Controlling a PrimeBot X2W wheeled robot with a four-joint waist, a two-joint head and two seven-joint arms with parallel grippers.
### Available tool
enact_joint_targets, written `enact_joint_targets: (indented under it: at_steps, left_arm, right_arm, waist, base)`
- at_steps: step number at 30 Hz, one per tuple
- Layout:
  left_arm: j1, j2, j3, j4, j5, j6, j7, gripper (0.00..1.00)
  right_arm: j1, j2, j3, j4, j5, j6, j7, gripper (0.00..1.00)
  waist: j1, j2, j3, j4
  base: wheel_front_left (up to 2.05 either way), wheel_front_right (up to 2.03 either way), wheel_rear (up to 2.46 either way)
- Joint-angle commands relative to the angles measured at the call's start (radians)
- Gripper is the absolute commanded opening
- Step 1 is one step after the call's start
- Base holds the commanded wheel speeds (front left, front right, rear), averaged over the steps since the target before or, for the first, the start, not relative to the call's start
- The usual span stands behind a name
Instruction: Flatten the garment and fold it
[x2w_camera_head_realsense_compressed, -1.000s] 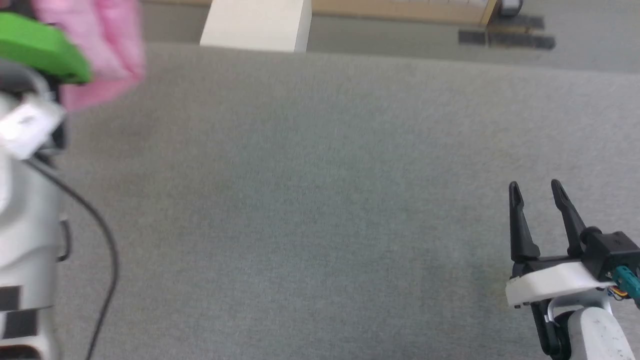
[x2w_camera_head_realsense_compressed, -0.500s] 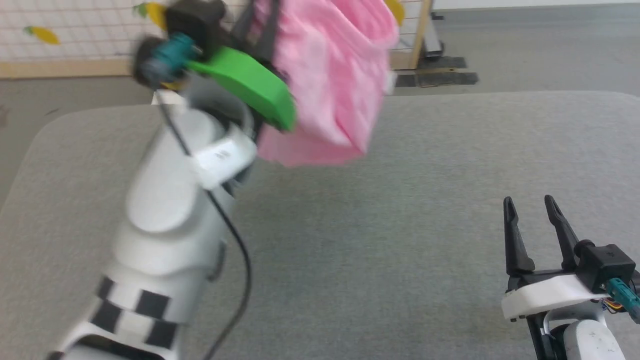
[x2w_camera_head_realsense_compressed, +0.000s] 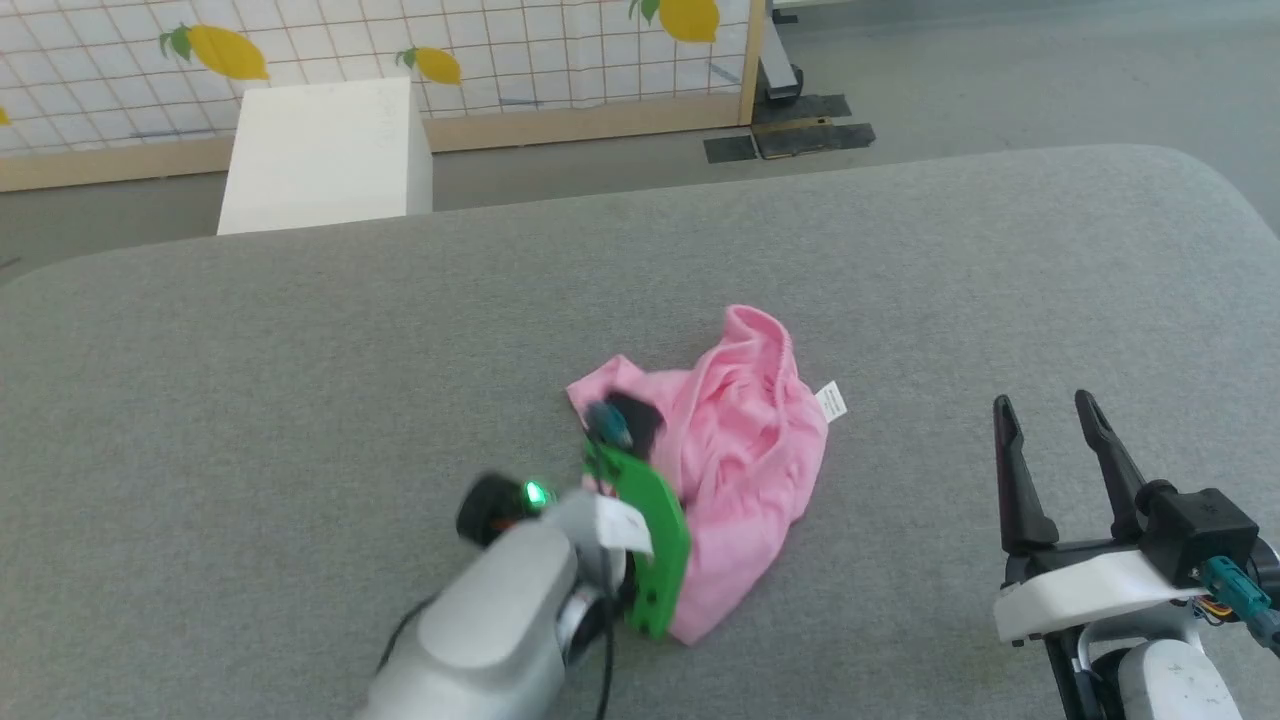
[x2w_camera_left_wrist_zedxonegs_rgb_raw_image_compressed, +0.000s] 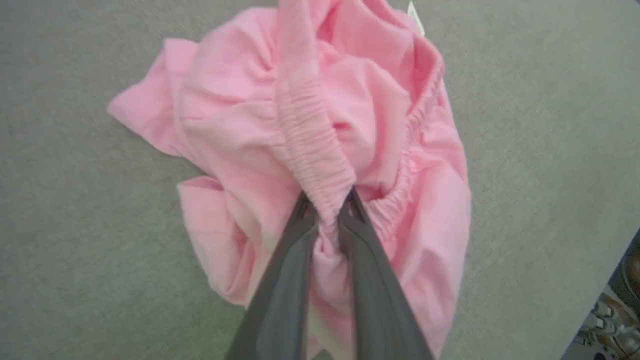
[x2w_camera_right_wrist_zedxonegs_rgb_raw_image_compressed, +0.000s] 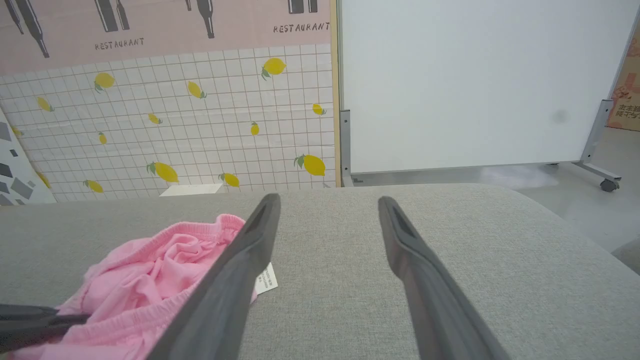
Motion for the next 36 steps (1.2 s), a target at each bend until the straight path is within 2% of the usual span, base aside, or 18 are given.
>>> enact_joint_targets:
  at_steps: [1,5,6,8,10,15,17,19,24,27,36]
  left_arm:
    - [0.017,-0.002,-0.034,0.019,-0.024,-0.011,0.061,0.00]
    - [0.025,-0.003,-0.087,0.041,-0.072,-0.018,0.168,0.00]
    - [0.024,-0.003,-0.088,0.041,-0.078,-0.014,0.170,0.05]
    - [0.012,-0.003,-0.079,0.031,-0.077,0.004,0.123,1.00]
    - [0.004,-0.003,-0.055,0.017,-0.075,0.024,0.032,1.00]
    - [-0.003,0.008,0.053,-0.043,-0.058,0.089,-0.316,1.00]
    - [0.003,0.024,0.095,-0.074,-0.051,0.104,-0.453,1.00]
    - [0.014,0.044,0.135,-0.107,-0.047,0.111,-0.536,1.00]
    - [0.079,0.097,0.258,-0.257,-0.007,0.115,-0.570,1.00]
    - [0.164,0.116,0.353,-0.363,0.037,0.103,-0.570,1.00]
    - [0.386,0.099,0.528,-0.462,0.138,0.047,-0.571,1.00]
  right_arm:
    - [0.005,0.000,0.003,0.000,0.002,-0.002,-0.005,1.00]
    - [0.005,0.000,0.004,0.003,0.001,-0.002,-0.005,1.00]
    - [0.006,0.000,0.005,0.005,0.001,-0.002,-0.005,1.00]
    - [0.010,0.000,0.006,0.007,0.001,-0.002,-0.005,1.00]
    - [0.014,0.000,0.010,0.009,0.002,-0.002,-0.005,1.00]
    - [0.024,0.000,0.010,0.009,0.002,-0.002,-0.005,1.00]
    - [0.028,0.000,0.005,0.006,-0.001,-0.002,-0.005,1.00]
    - [0.033,0.000,0.000,0.002,-0.003,-0.002,-0.005,1.00]
    - [0.039,0.000,-0.011,-0.015,-0.007,-0.002,-0.005,1.00]
    - [0.039,0.000,-0.013,-0.023,-0.009,-0.002,-0.005,1.00]
    - [0.045,0.000,-0.016,-0.028,-0.017,-0.002,-0.005,1.00]
  waist:
    - [0.0001,-0.0001,0.001,-0.008]
    - [0.0001,-0.0001,-0.004,-0.011]
    - [0.0001,-0.0001,-0.006,-0.010]
    - [0.0001,-0.0001,-0.012,-0.007]
    - [0.0001,-0.0001,-0.022,-0.003]
    - [0.0001,-0.0001,-0.045,0.018]
    - [0.0001,-0.0001,-0.053,0.033]
    - [0.0001,-0.0001,-0.057,0.050]
    - [0.0001,-0.0001,-0.059,0.097]
    - [0.0001,-0.0001,-0.058,0.121]
    - [0.0001,-0.0001,-0.063,0.168]
  base:
    - [0.00,0.00,0.00]
    - [0.00,0.00,0.00]
    - [0.00,0.00,0.00]
    - [0.00,0.00,0.00]
    - [0.00,0.00,0.00]
    - [0.00,0.00,0.00]
    - [0.00,0.00,0.00]
    - [0.00,0.00,0.00]
    - [0.00,0.00,0.00]
    - [0.00,0.00,0.00]
    - [0.00,0.00,0.00]
